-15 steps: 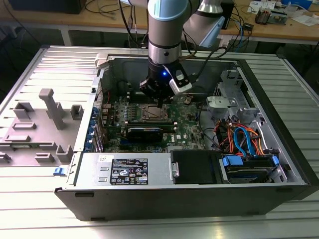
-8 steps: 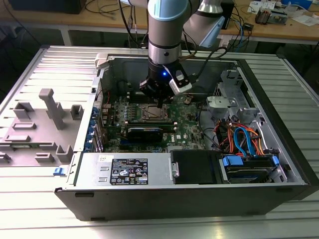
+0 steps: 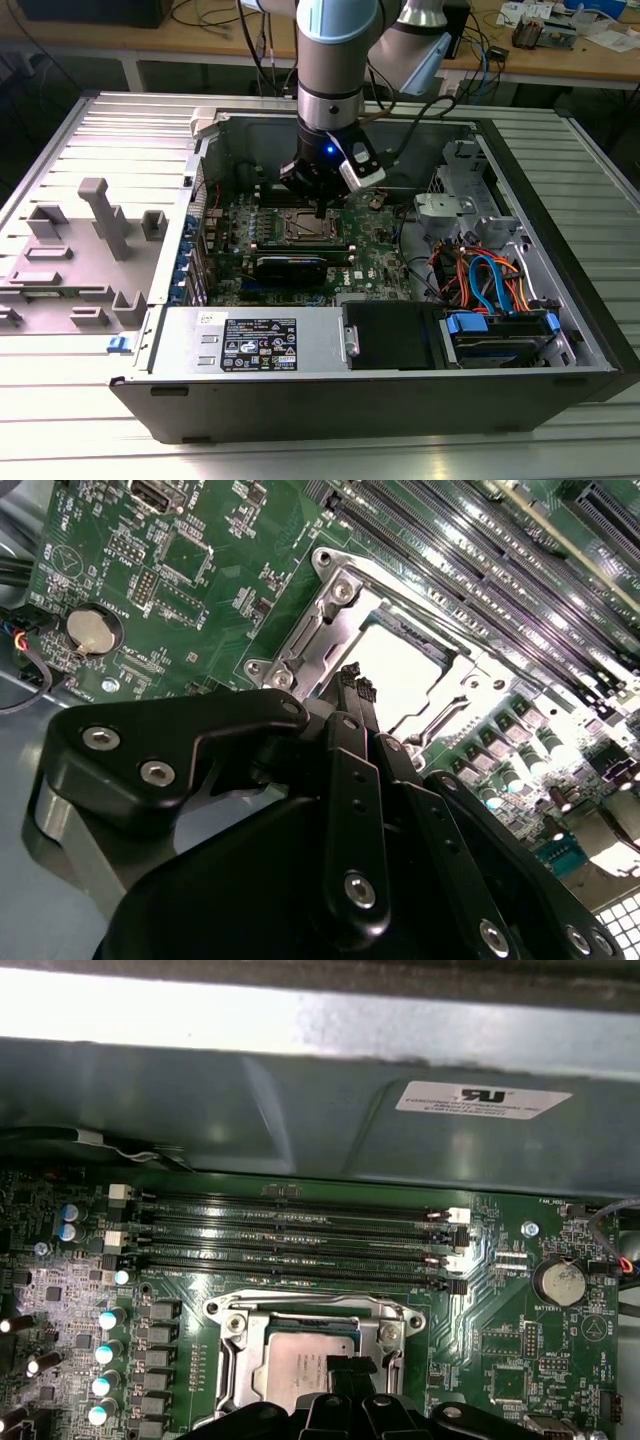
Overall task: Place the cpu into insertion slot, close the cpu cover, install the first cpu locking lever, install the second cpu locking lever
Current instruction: 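Install the second cpu locking lever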
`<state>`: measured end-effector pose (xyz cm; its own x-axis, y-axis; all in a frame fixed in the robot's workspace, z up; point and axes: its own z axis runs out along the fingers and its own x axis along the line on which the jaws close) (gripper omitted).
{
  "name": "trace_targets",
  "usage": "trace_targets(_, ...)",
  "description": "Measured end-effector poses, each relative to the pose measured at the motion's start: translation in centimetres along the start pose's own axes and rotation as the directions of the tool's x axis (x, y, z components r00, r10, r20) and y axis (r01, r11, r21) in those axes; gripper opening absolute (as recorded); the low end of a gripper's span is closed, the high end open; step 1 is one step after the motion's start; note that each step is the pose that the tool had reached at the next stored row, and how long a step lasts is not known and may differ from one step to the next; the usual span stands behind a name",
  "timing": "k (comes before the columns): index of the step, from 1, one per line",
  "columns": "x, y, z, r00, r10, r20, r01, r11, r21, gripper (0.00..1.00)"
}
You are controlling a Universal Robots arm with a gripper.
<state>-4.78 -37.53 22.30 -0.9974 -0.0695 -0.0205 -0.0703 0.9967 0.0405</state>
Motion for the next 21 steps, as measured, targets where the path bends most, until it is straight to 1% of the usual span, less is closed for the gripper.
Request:
trace_targets(6,0.02,-0.33,-0.01,1.0000,0.000,0.0001,0.000,1.0000,-0.0001,0.11)
trace_targets(8,0.03,-0.35,-0.24,1.0000,0.000,-0.0001,0.000,1.0000,0.0002,0.11)
trace_targets(9,0.02,-0.35,-0.53,1.0000,0.000,0.0000,0.000,1.0000,0.0001,0.11)
trace_targets(12,-0.01,-0.37,-2.20,1.0000,0.000,0.0000,0.000,1.0000,0.0002,0.11)
trace_targets(14,0.00,-0.59,-2.29,1.0000,0.000,0.0001,0.000,1.0000,0.0001,0.11)
trace_targets(15,0.03,-0.94,-2.31,1.0000,0.000,0.0004,0.000,1.0000,-0.0041,0.11)
trace_targets(16,0.06,-1.36,-2.31,1.0000,0.000,0.0009,0.000,0.9999,-0.0116,0.11)
trace_targets(18,0.10,-1.94,-2.34,1.0000,0.000,0.0014,0.000,0.9998,-0.0198,0.11)
trace_targets(19,0.13,-2.32,-2.36,1.0000,0.000,0.0019,0.000,0.9997,-0.0262,0.11)
trace_targets(20,0.15,-2.55,-2.36,1.0000,0.000,0.0024,0.000,0.9994,-0.0333,0.11)
trace_targets(21,0.17,-2.79,-2.38,1.0000,0.001,0.0030,0.000,0.9991,-0.0424,0.11)
